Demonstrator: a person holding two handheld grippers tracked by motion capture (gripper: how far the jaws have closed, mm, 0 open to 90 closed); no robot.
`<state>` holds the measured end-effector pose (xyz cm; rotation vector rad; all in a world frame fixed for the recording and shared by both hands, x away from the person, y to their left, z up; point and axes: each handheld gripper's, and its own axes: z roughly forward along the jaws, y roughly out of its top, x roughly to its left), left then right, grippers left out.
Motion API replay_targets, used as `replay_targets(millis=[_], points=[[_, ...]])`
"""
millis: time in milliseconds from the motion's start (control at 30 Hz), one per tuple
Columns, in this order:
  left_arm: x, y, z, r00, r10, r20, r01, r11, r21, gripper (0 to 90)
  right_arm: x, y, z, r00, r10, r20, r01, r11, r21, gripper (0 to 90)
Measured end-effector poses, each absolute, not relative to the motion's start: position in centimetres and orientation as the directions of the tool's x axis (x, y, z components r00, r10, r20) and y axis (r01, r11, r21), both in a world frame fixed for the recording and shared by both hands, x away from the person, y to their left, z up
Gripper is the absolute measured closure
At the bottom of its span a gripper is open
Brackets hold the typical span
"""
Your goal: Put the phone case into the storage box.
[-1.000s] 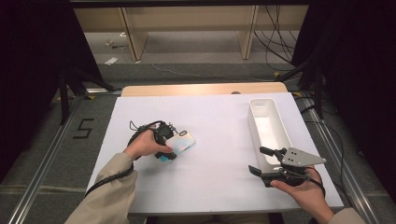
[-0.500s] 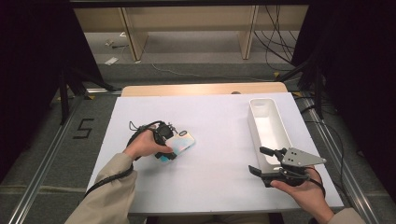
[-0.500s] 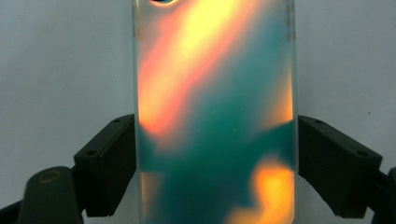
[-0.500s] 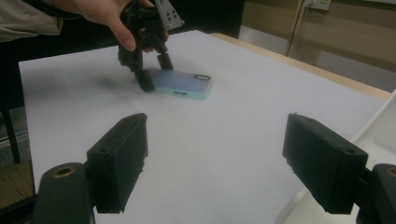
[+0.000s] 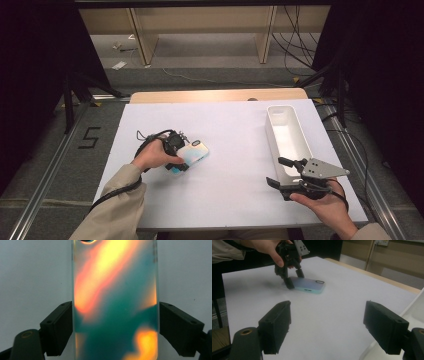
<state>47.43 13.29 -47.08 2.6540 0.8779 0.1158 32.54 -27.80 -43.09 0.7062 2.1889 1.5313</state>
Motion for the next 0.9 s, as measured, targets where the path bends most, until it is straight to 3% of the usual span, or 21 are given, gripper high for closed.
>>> replay_targets(millis=[900], points=[[46.3, 13.8, -45.2, 0.811, 0.584, -0.029, 0.533, -0.718, 0.447, 17.1, 32.7, -27.2, -43.0, -0.794, 0.608, 0.019, 0.21, 0.245, 0.947, 20.1]])
